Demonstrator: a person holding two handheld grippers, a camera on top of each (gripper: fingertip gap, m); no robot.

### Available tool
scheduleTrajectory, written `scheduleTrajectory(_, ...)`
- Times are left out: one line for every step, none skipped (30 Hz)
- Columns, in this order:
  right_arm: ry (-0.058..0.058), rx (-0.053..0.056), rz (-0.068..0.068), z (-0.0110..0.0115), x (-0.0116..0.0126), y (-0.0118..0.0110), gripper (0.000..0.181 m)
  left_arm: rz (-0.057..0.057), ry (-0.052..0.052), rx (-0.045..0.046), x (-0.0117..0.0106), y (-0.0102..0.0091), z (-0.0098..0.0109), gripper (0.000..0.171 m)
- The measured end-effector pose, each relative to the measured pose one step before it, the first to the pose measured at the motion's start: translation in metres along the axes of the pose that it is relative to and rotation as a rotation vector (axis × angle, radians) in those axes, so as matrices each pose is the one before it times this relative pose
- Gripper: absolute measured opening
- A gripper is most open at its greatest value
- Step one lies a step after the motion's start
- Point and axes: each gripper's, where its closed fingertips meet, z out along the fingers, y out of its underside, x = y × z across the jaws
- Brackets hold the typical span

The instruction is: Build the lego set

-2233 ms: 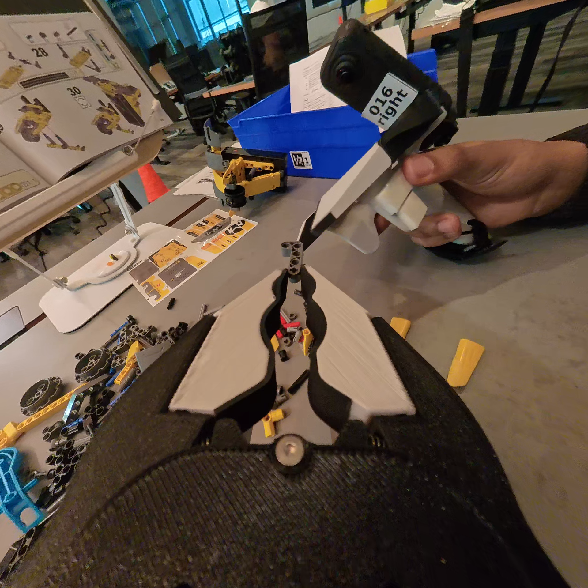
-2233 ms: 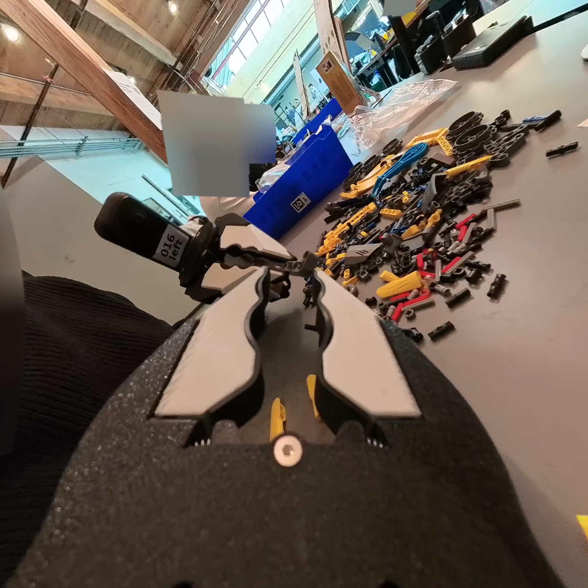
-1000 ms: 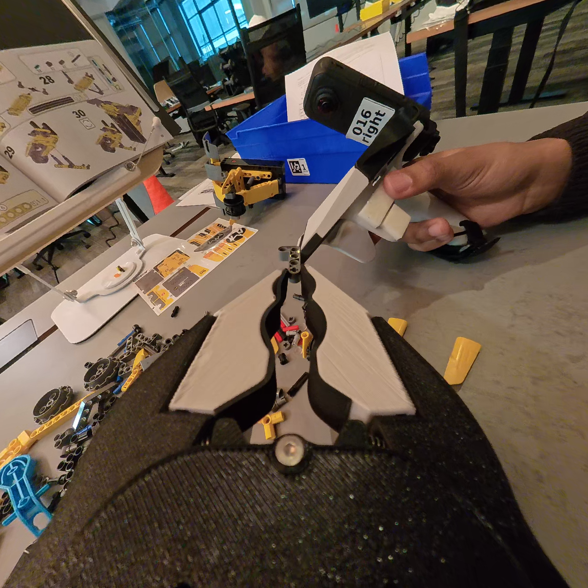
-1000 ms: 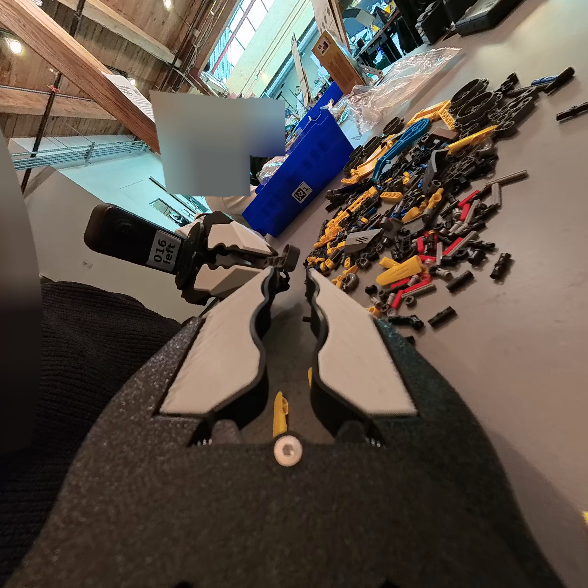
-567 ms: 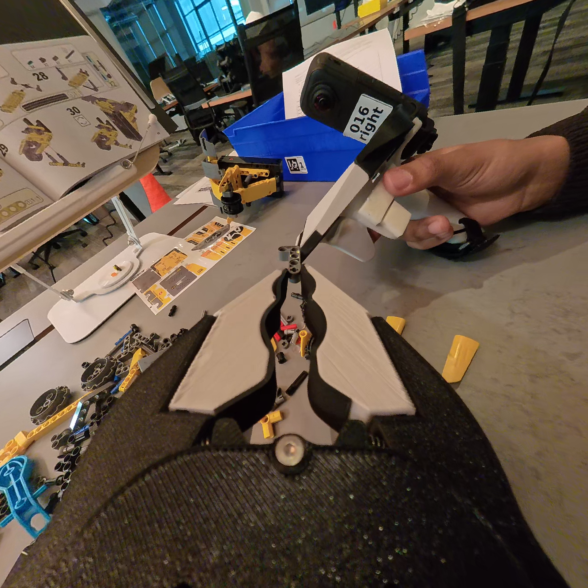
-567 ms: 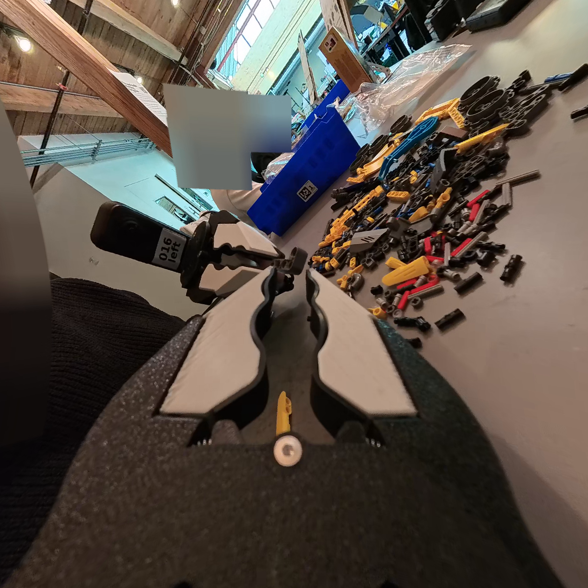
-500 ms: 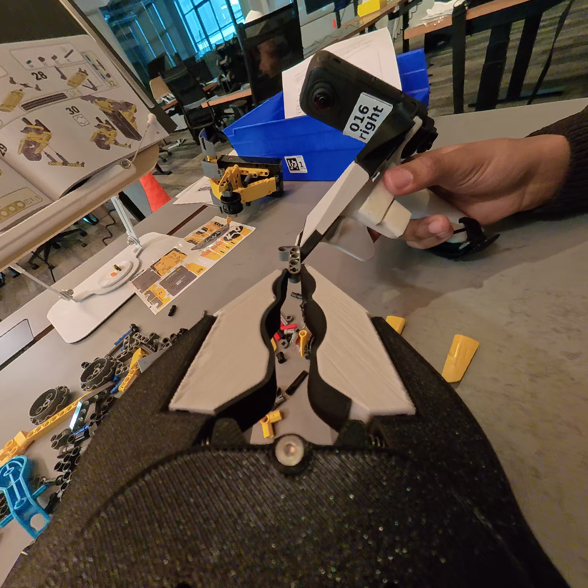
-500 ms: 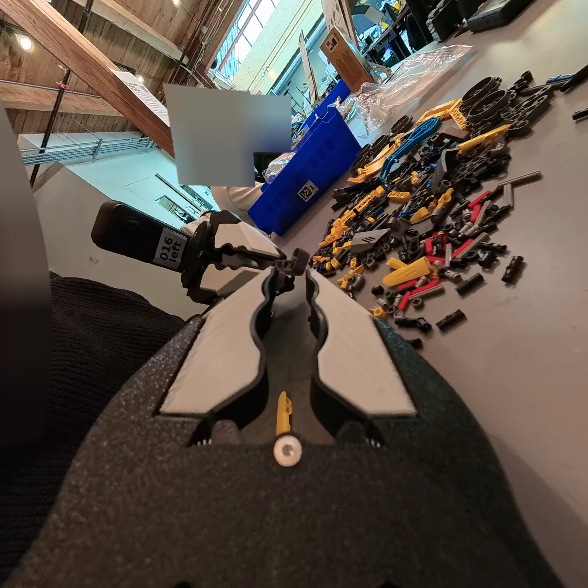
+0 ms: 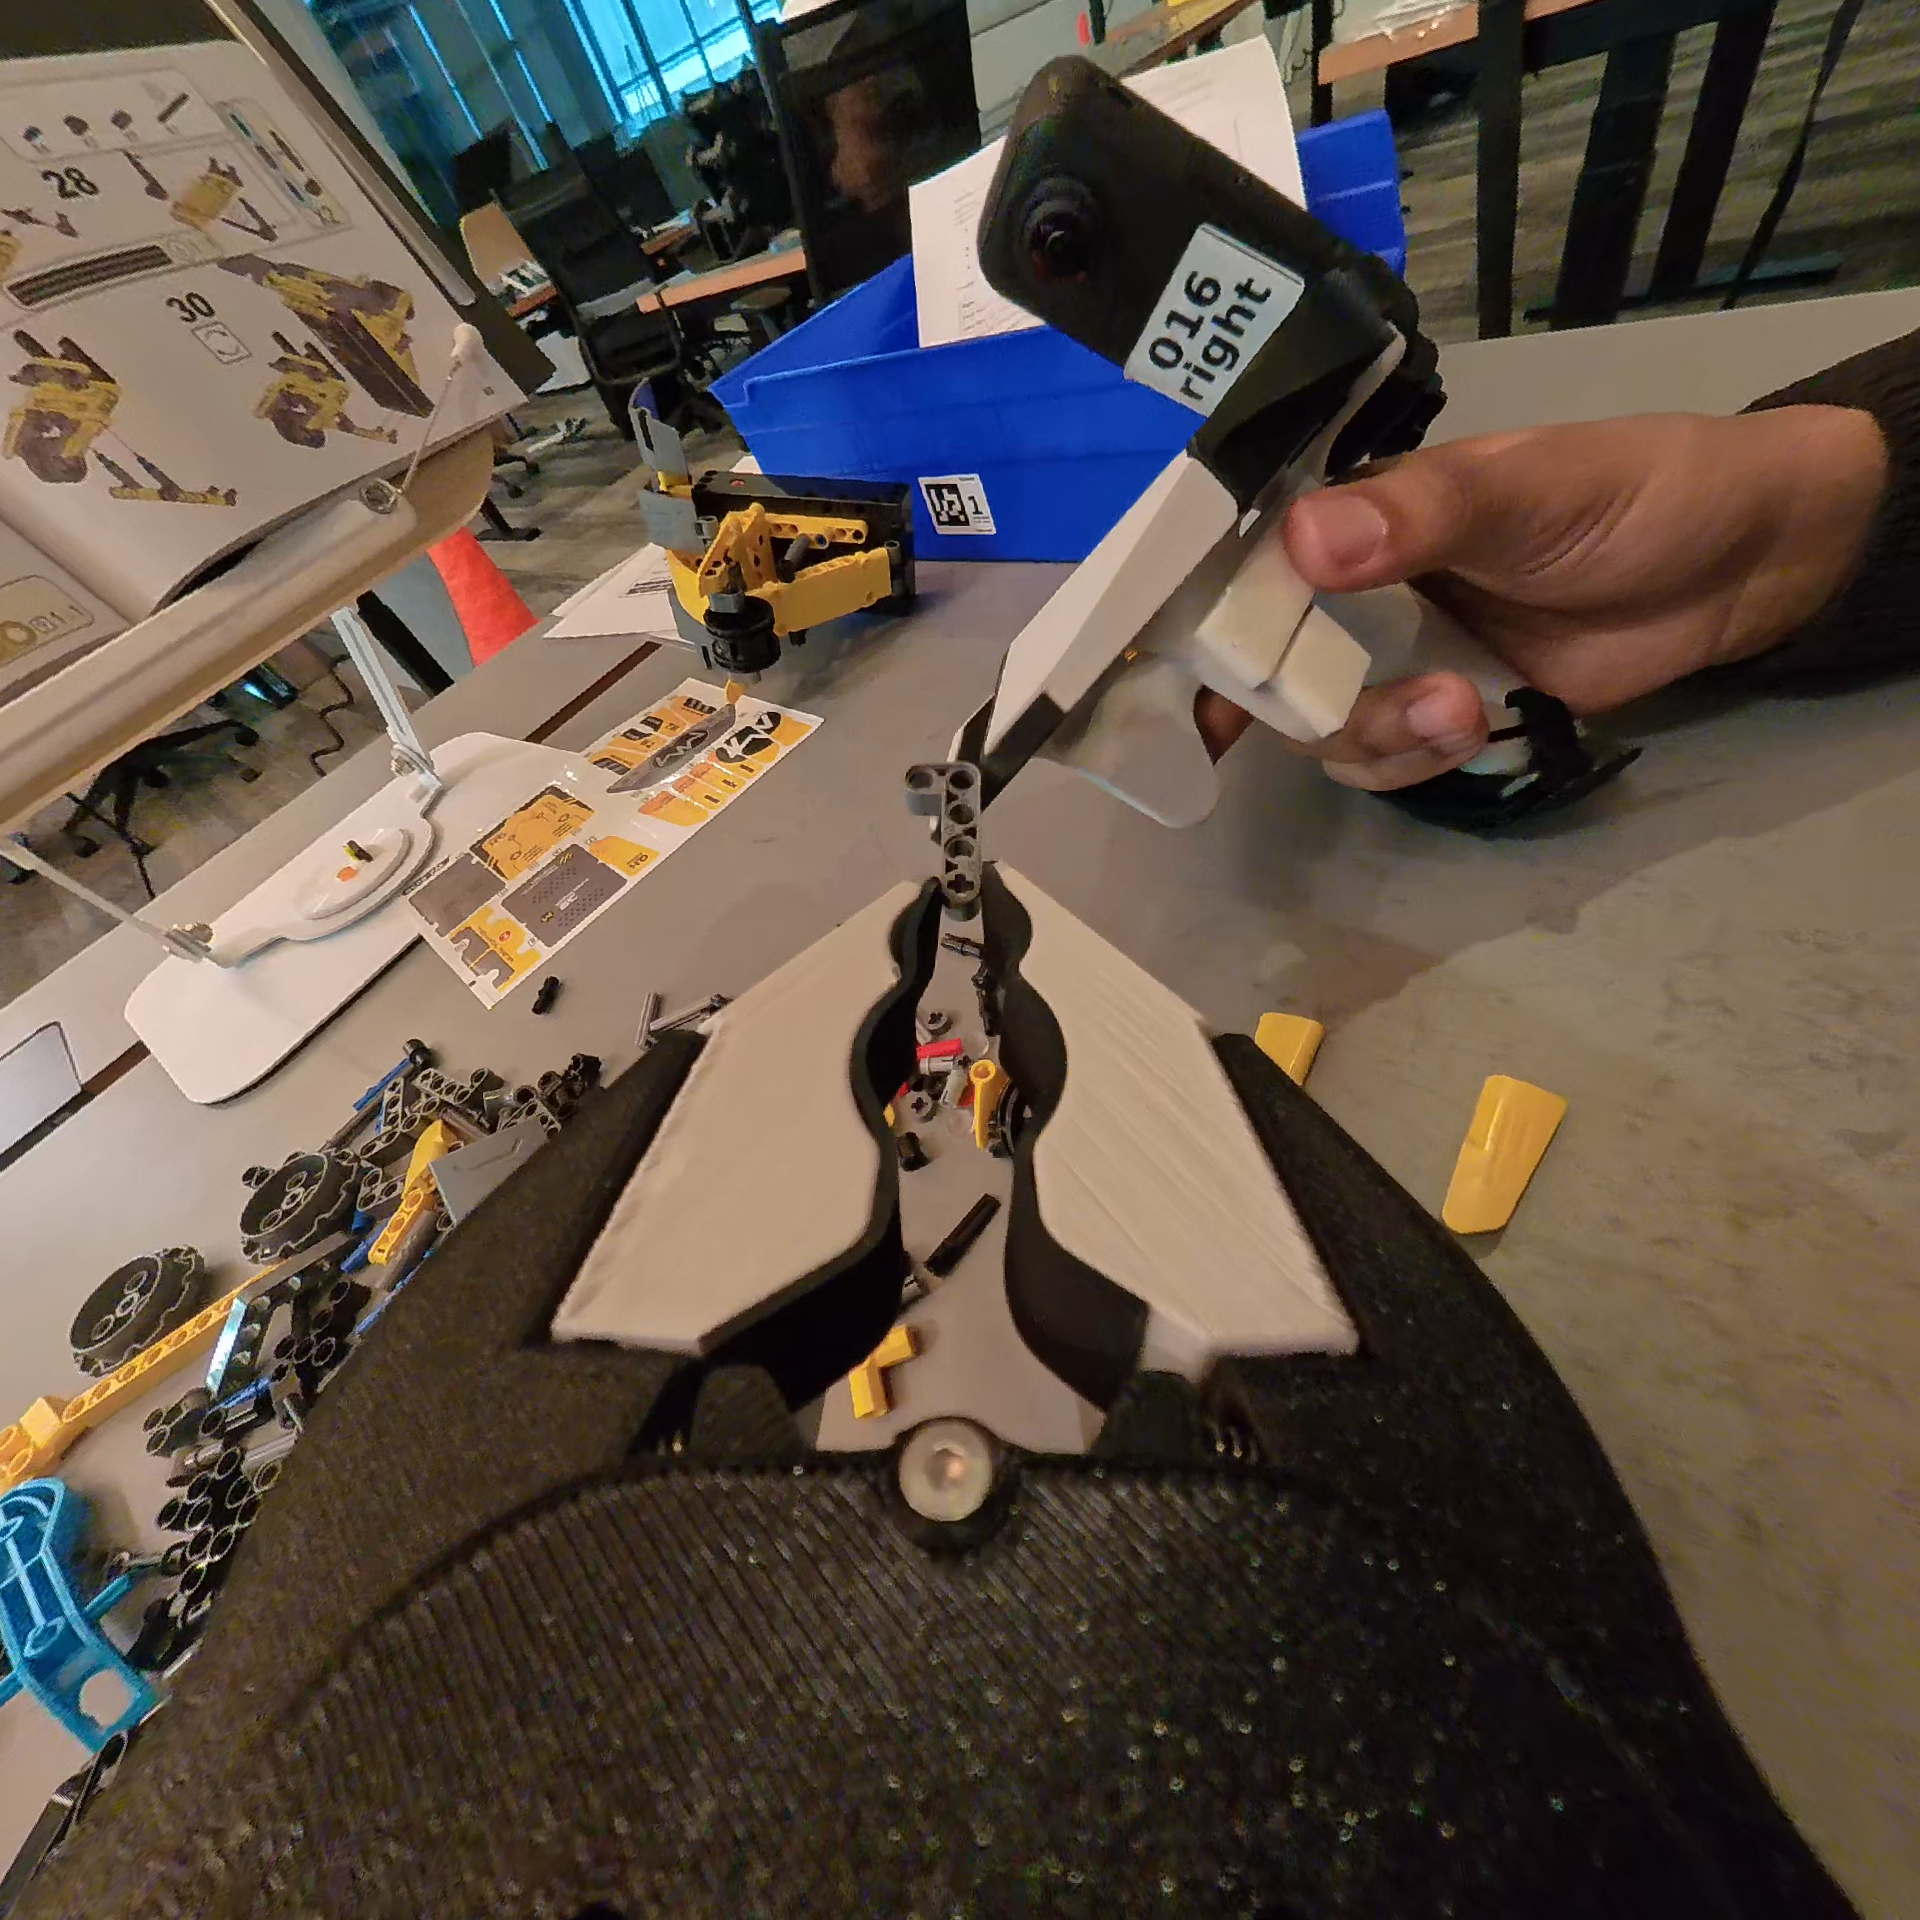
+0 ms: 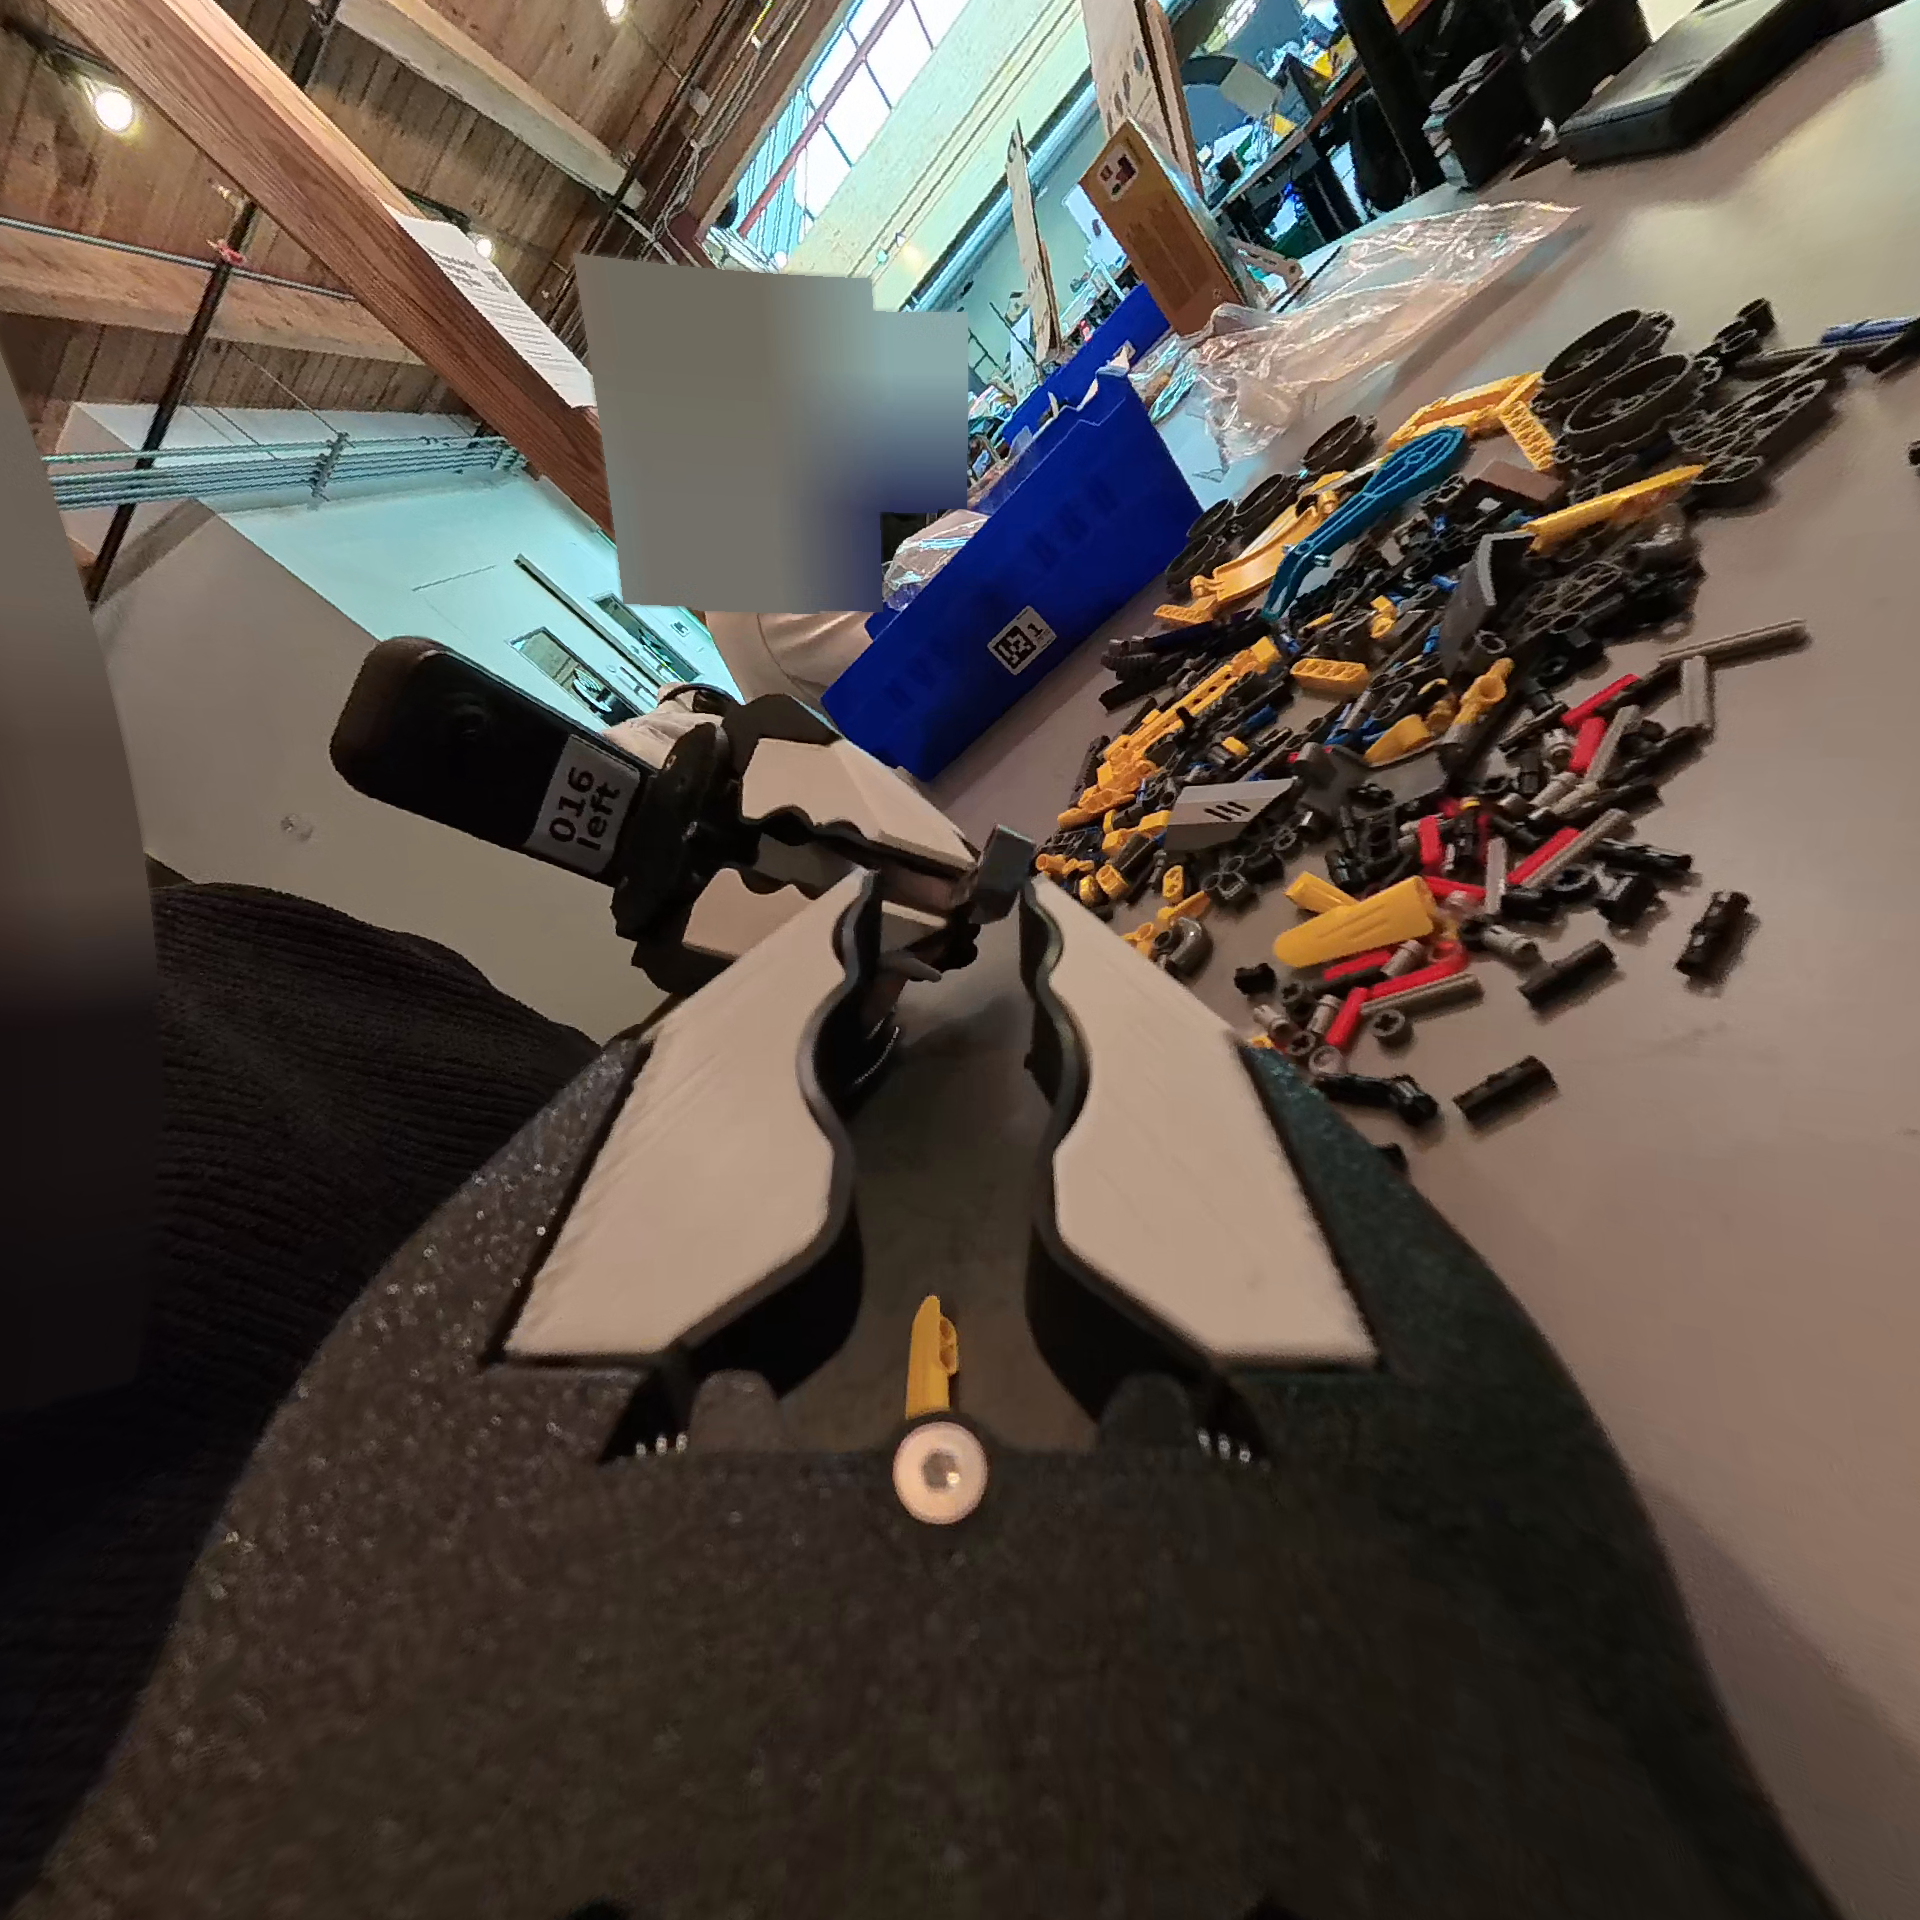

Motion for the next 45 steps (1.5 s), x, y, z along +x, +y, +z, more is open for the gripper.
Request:
scheduleTrajectory(0.0001,-0.0022,-0.0052,0.00033,-0.00052,0.00034,0.025,0.0010,0.0011,-0.00029,0.00044,-0.00002,0.00018,0.004)
scheduleTrajectory(0.0010,-0.0032,-0.0047,0.00036,-0.00033,0.00052,0.025,-0.0004,0.0030,-0.00089,0.00062,0.00008,0.00027,0.004)
scheduleTrajectory(0.0018,-0.0041,-0.0048,0.00042,-0.00025,0.00068,0.023,0.0002,0.0036,-0.00093,0.00088,0.00002,0.00026,0.004)
scheduleTrajectory(0.0039,-0.0035,-0.0058,0.00028,-0.00002,0.00057,0.020,0.0020,0.0026,-0.00080,0.00077,0.00006,0.00026,0.004)
scheduleTrajectory(0.0050,-0.0011,-0.0077,-0.00006,0.00014,0.00021,0.017,0.0028,0.0029,-0.00066,0.00099,0.00006,0.00030,0.004)
scheduleTrajectory(0.0067,0.0010,-0.0093,-0.00037,0.00038,-0.00026,0.012,0.0026,0.0049,-0.00223,0.00117,0.00034,0.00048,0.004)
scheduleTrajectory(0.0100,-0.0015,-0.0099,-0.00046,0.00086,-0.00003,0.011,0.0029,0.0028,-0.00338,0.00087,0.00045,0.00053,0.004)
scheduleTrajectory(0.0077,-0.0033,-0.0081,-0.00026,0.00064,0.00014,0.011,0.0057,0.0008,-0.00241,0.00045,0.00046,0.00041,0.004)
scheduleTrajectory(0.0051,-0.0012,-0.0066,-0.00038,0.00021,-0.00032,0.010,0.0043,0.0034,-0.00016,0.00096,0.00012,0.00024,0.004)
scheduleTrajectory(0.0041,0.0004,-0.0073,-0.00032,0.00009,-0.00038,0.008,0.0003,0.0117,0.00190,0.00195,-0.00012,0.00034,0.005)
scheduleTrajectory(0.0044,-0.0012,-0.0094,-0.00054,0.00006,-0.00037,0.007,-0.0053,0.0187,0.00253,0.00270,-0.00018,0.00058,0.008)
scheduleTrajectory(0.0079,-0.0061,-0.0131,-0.00054,0.00036,0.00002,0.007,-0.0086,0.0121,0.00114,0.00152,-0.00002,0.00041,0.013)
scheduleTrajectory(0.0099,-0.0104,-0.0183,-0.00079,0.00036,0.00021,0.007,-0.0068,0.0065,0.00533,0.00041,-0.00064,-0.00004,0.018)
scheduleTrajectory(0.0116,-0.0115,-0.0262,-0.00104,0.00011,-0.00001,0.007,-0.0059,0.0057,0.01024,0.00024,-0.00126,-0.00067,0.021)
scheduleTrajectory(0.0130,-0.0149,-0.0334,-0.00100,-0.00022,0.00025,0.007,-0.0072,0.0060,0.01129,0.00004,-0.00136,-0.00120,0.023)
scheduleTrajectory(0.0120,-0.0253,-0.0402,-0.00090,-0.00071,0.00143,0.007,-0.0071,0.0029,0.01252,-0.00067,-0.00172,-0.00182,0.025)
scheduleTrajectory(0.0136,-0.0406,-0.0468,-0.00017,-0.00100,0.00332,0.007,-0.0052,0.0020,0.01529,-0.00106,-0.00185,-0.00219,0.026)
scheduleTrajectory(0.0148,-0.0602,-0.0521,0.00047,-0.00127,0.00600,0.007,-0.0073,0.0016,0.01675,-0.00146,-0.00183,-0.00268,0.026)
scheduleTrajectory(0.0208,-0.0740,-0.0560,0.00112,-0.00136,0.00786,0.007,-0.0137,-0.0013,0.01607,-0.00253,-0.00160,-0.00288,0.026)
scheduleTrajectory(0.0196,-0.0789,-0.0607,0.00184,-0.00259,0.00893,0.007,-0.0197,-0.0006,0.01524,-0.00300,-0.00125,-0.00299,0.027)
scheduleTrajectory(0.0163,-0.0858,-0.0537,0.00253,-0.00394,0.01022,0.007,-0.0249,0.0027,0.01494,-0.00291,-0.00115,-0.00278,0.027)
scheduleTrajectory(0.0129,-0.0904,-0.0433,0.00336,-0.00481,0.01087,0.007,-0.0286,0.0040,0.01668,-0.00288,-0.00171,-0.00273,0.027)
scheduleTrajectory(0.0065,-0.0874,-0.0447,0.00380,-0.00625,0.01070,0.007,-0.0281,0.0059,0.02111,-0.00214,-0.00254,-0.00247,0.027)
scheduleTrajectory(0.0052,-0.0767,-0.0491,0.00387,-0.00691,0.00942,0.007,-0.0251,0.0090,0.02152,-0.00109,-0.00279,-0.00204,0.026)
scheduleTrajectory(0.0132,-0.0669,-0.0480,0.00370,-0.00549,0.00831,0.007,-0.0204,0.0096,0.01692,-0.00051,-0.00225,-0.00120,0.026)
scheduleTrajectory(0.0236,-0.0586,-0.0444,0.00347,-0.00325,0.00739,0.008,-0.0142,0.0070,0.00749,-0.00037,-0.00077,-0.00032,0.026)
scheduleTrajectory(0.0370,-0.0454,-0.0383,0.00295,-0.00002,0.00556,0.008,-0.0078,0.0027,-0.00233,-0.00046,0.00076,0.00045,0.026)
scheduleTrajectory(0.0388,-0.0296,-0.0294,0.00238,0.00163,0.00380,0.008,-0.0022,0.0005,-0.00899,-0.00028,0.00179,0.00115,0.026)
scheduleTrajectory(0.0219,-0.0182,-0.0187,0.00198,0.00050,0.00261,0.008,0.0023,0.0000,-0.01259,0.00012,0.00217,0.00135,0.026)
scheduleTrajectory(0.0018,-0.0101,-0.0081,0.00188,-0.00125,0.00183,0.008,0.0058,-0.0003,-0.01157,0.00054,0.00175,0.00144,0.026)
scheduleTrajectory(-0.0063,0.0139,0.0002,0.00033,-0.00155,-0.00167,0.008,0.0074,0.0003,-0.00850,0.00081,0.00133,0.00126,0.026)
scheduleTrajectory(-0.0208,0.0134,0.0077,0.00032,-0.00303,-0.00157,0.008,0.0075,-0.0003,-0.00652,0.00072,0.00079,0.00100,0.025)
scheduleTrajectory(-0.0200,0.0076,0.0120,0.00103,-0.00238,-0.00068,0.008,0.0070,-0.0022,-0.00543,0.00037,0.00078,0.00076,0.025)
scheduleTrajectory(-0.0120,0.0009,0.0107,0.00152,-0.00112,0.00048,0.009,0.0047,-0.0019,-0.00488,-0.00001,0.00087,0.00062,0.025)
scheduleTrajectory(-0.0108,-0.0043,0.0053,0.00195,-0.00134,0.00127,0.010,0.0003,0.0001,-0.00449,-0.00001,0.00090,0.00046,0.025)
scheduleTrajectory(-0.0074,-0.0051,0.0007,0.00191,-0.00106,0.00136,0.011,-0.0033,0.0018,-0.00332,0.00000,0.00074,0.00018,0.025)
scheduleTrajectory(0.0011,0.0096,-0.0013,0.00055,-0.00005,-0.00118,0.012,-0.0042,0.0018,-0.00075,-0.00015,0.00037,-0.00005,0.025)
scheduleTrajectory(-0.0077,0.0054,-0.0001,0.00018,-0.00119,-0.00083,0.013,-0.0037,0.0007,0.00220,-0.00019,-0.00019,-0.00025,0.025)
scheduleTrajectory(-0.0084,0.0000,0.0031,0.00033,-0.00104,-0.00011,0.013,-0.0035,0.0009,0.00374,-0.00024,-0.00055,-0.00046,0.025)
scheduleTrajectory(-0.0035,0.0005,0.0038,0.00021,-0.00008,0.00001,0.014,-0.0037,0.0010,0.00339,-0.00018,-0.00043,-0.00033,0.025)
scheduleTrajectory(-0.0008,0.0024,0.0029,-0.00036,0.00025,-0.00017,0.014,-0.0027,0.0005,0.00221,-0.00011,-0.00029,-0.00037,0.025)
scheduleTrajectory(-0.0019,0.0035,0.0024,-0.00058,0.00041,-0.00012,0.015,-0.0012,0.0000,0.00086,-0.00004,-0.00015,-0.00029,0.025)
scheduleTrajectory(-0.0039,0.0056,0.0051,-0.00084,0.00027,-0.00041,0.015,0.0003,-0.0003,0.00030,-0.00001,0.00009,-0.00018,0.025)
scheduleTrajectory(-0.0080,0.0074,0.0070,-0.00096,-0.00017,-0.00072,0.015,0.0010,-0.0001,-0.00015,0.00011,0.00002,-0.00011,0.025)
scheduleTrajectory(-0.0115,0.0096,0.0074,-0.00133,-0.00075,-0.00105,0.015,0.0009,0.0003,-0.00061,0.00026,0.00007,-0.00008,0.025)
